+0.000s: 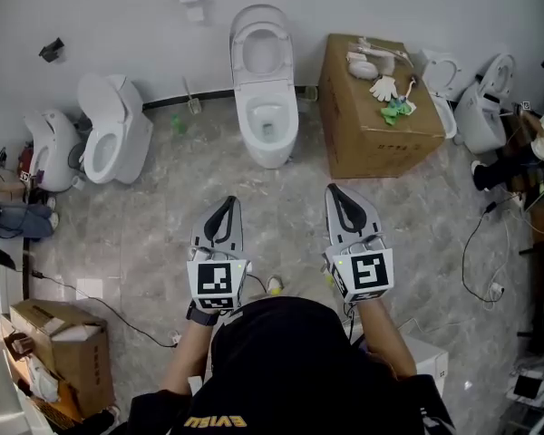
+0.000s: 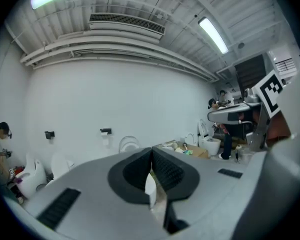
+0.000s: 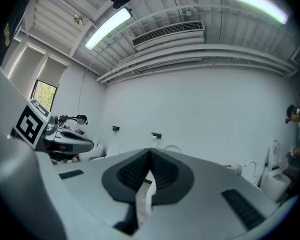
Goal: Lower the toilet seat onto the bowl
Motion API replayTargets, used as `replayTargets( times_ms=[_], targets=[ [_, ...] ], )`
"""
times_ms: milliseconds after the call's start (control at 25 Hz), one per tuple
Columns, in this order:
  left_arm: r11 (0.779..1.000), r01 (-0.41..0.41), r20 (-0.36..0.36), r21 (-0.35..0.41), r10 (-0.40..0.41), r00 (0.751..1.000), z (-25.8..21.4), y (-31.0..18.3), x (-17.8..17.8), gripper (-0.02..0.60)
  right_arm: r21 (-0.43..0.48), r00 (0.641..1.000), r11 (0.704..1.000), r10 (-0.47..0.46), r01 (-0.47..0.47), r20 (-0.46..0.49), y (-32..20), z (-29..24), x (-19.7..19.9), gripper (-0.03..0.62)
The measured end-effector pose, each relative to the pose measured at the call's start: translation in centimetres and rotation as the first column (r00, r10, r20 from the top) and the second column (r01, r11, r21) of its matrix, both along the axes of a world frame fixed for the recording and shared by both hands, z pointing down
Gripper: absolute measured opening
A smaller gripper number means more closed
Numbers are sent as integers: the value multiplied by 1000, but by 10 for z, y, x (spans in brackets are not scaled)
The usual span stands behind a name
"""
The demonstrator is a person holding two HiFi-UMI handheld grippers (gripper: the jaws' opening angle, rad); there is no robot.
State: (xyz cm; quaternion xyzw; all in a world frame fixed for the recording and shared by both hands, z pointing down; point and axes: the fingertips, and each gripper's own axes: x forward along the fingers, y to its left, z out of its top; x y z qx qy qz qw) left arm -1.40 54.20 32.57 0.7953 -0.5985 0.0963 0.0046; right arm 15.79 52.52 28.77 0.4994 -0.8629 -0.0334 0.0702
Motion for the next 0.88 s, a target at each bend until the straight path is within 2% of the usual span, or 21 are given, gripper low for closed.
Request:
replayTargets(
  times_ms=[240,280,320,360,440,520,560,600,640,880],
  targets=[
    [1000,4,-32,-25,-5,999,5,-4,-3,16,-30,1000,1000,-2,2,-2,-4,6,1,-5],
    [1000,2,-41,-27,-3,999,5,-4,-4,30,-34,1000,999,-2,2,-4,-4,8,1,-3],
    [1000,-2,-47,-30,0,999,6,-4,-4,89,-40,1000,999,-3,3,-6,-4,9,1,0],
    [999,-7,-50,-33,5,999,8,-5,-4,144,-48,1000,999,-6,6,-6,-4,11,0,43],
    [999,-17,-64,-49,14,998,13,-5,-4,194,-66,1000,998,-12,12,2,-6,15,-1,107],
    [997,-25,-94,-69,18,995,19,-4,-6,276,-87,1000,996,-7,8,16,-6,20,-1,174],
    [997,-29,-106,-75,21,994,21,-3,-8,307,-98,1000,995,-1,2,18,-7,23,0,232],
    [996,-31,-114,-78,22,993,23,-1,-10,319,-105,1000,994,4,-3,14,-6,25,-1,295],
    [996,-33,-118,-82,23,993,24,1,-12,327,-109,1000,994,8,-7,8,-6,27,-1,328],
    [993,-26,-108,-115,14,994,37,2,-20,330,-113,1000,993,24,-25,-15,-8,31,0,333]
  ],
)
